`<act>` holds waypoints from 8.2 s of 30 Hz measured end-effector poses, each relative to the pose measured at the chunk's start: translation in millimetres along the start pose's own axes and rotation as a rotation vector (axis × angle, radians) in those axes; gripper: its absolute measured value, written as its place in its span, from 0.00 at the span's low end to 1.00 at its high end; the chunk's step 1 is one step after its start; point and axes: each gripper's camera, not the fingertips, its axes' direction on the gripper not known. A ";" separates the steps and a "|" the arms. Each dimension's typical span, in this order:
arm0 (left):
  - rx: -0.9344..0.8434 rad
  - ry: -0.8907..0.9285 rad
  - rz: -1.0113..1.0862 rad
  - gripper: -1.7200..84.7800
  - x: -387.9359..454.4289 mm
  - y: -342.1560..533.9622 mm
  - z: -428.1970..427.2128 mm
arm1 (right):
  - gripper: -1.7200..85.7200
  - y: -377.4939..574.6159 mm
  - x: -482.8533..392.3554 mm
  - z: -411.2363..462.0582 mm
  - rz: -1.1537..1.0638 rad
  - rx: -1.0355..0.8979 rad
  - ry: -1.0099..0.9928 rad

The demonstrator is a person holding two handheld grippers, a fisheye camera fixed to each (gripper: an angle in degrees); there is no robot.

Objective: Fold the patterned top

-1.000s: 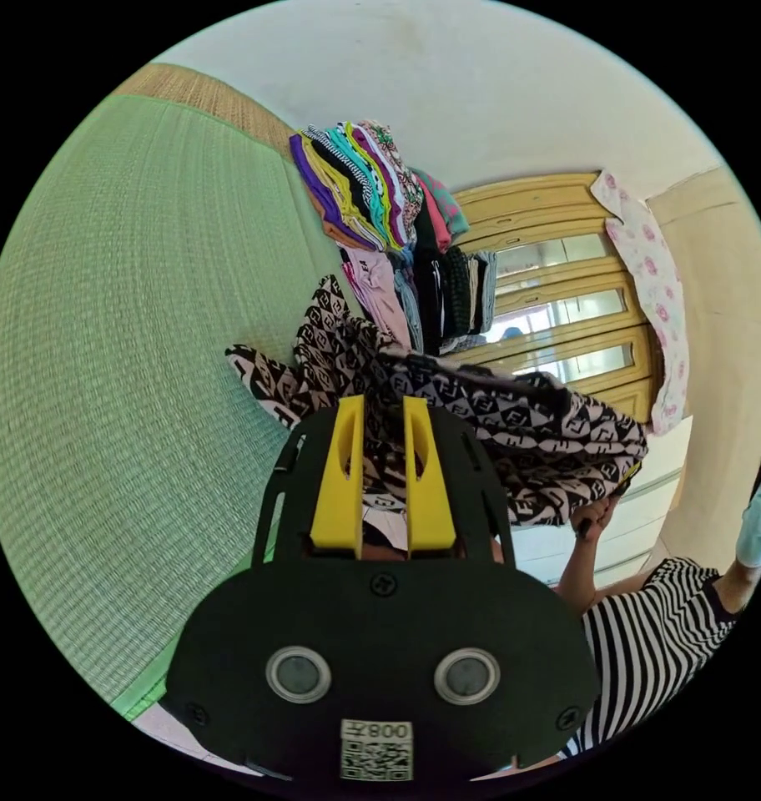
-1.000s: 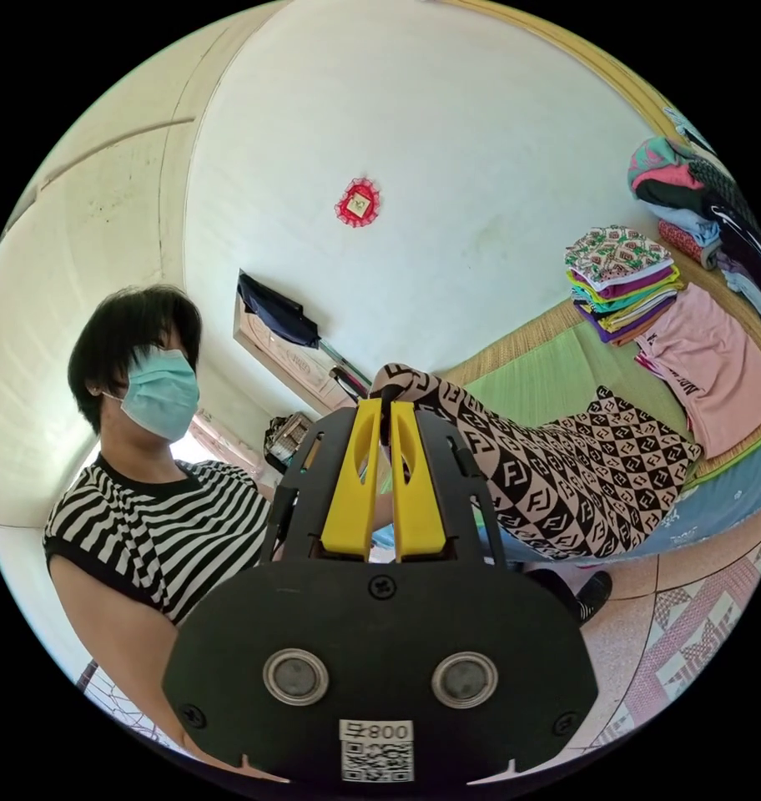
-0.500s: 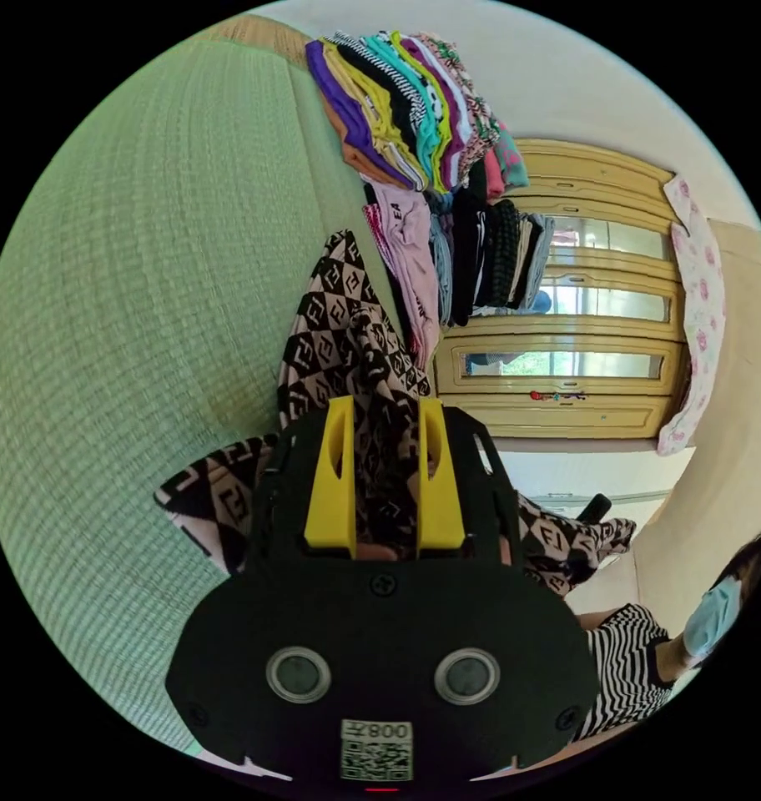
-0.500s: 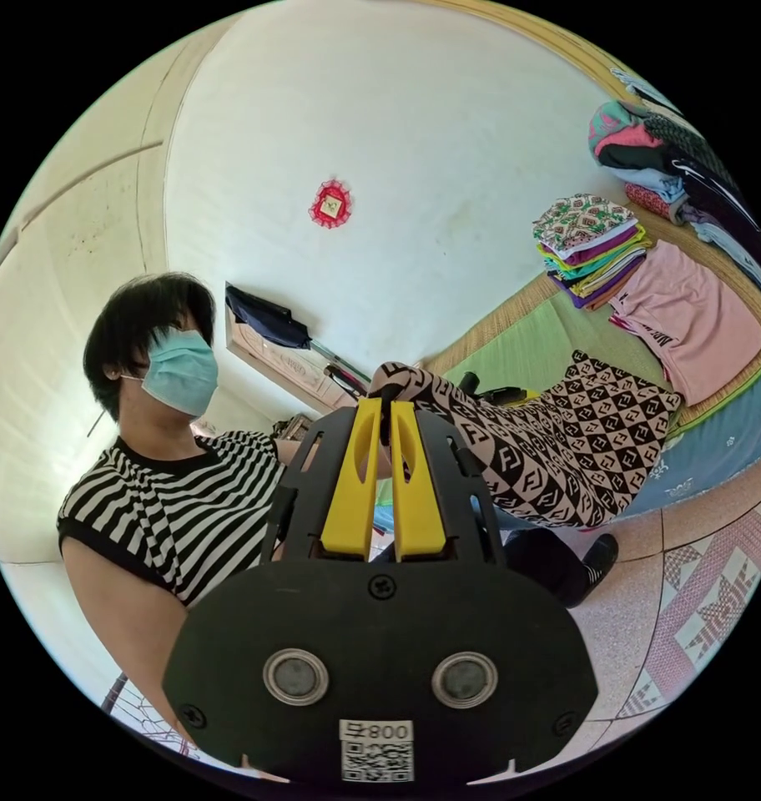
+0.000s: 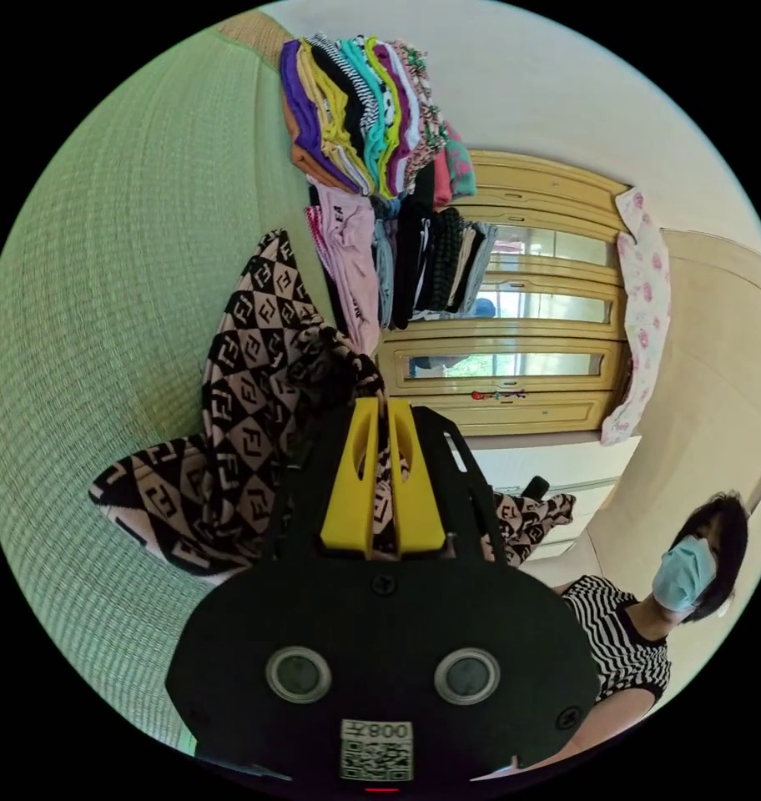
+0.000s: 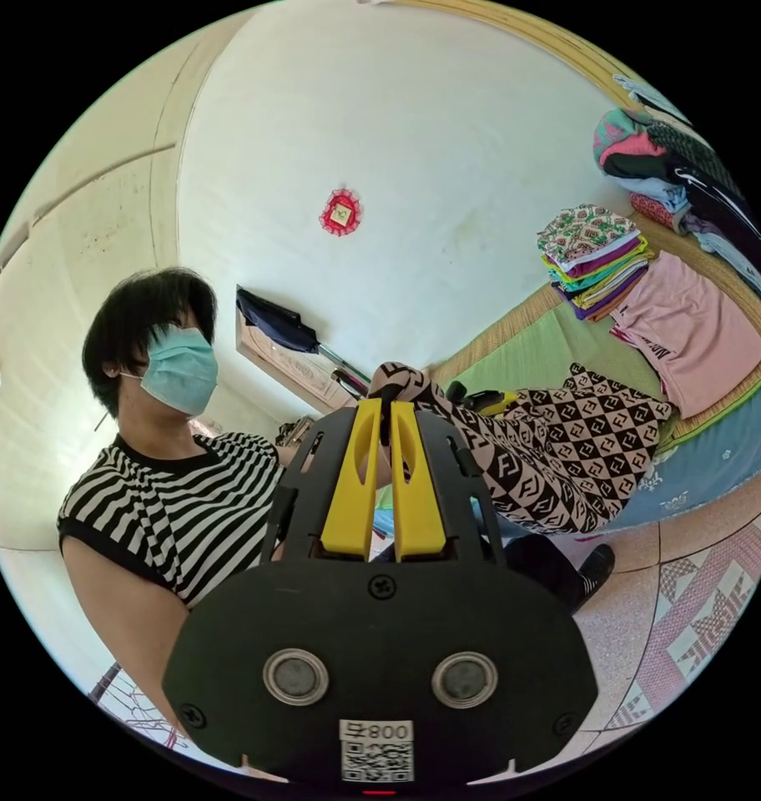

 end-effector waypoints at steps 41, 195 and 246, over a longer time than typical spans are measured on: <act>0.900 -0.103 0.941 0.04 504.3 580.0 -426.6 | 0.04 -16.1 -266.8 -6.8 -0.584 0.126 -0.141; 0.879 -1.225 -0.351 0.08 -1.0 326.2 -627.3 | 0.02 -215.2 321.5 551.4 -0.008 -0.297 0.982; 0.509 -1.137 -0.105 0.02 -182.4 -4.3 -464.5 | 0.01 -136.2 527.3 1028.6 -0.169 -0.748 0.529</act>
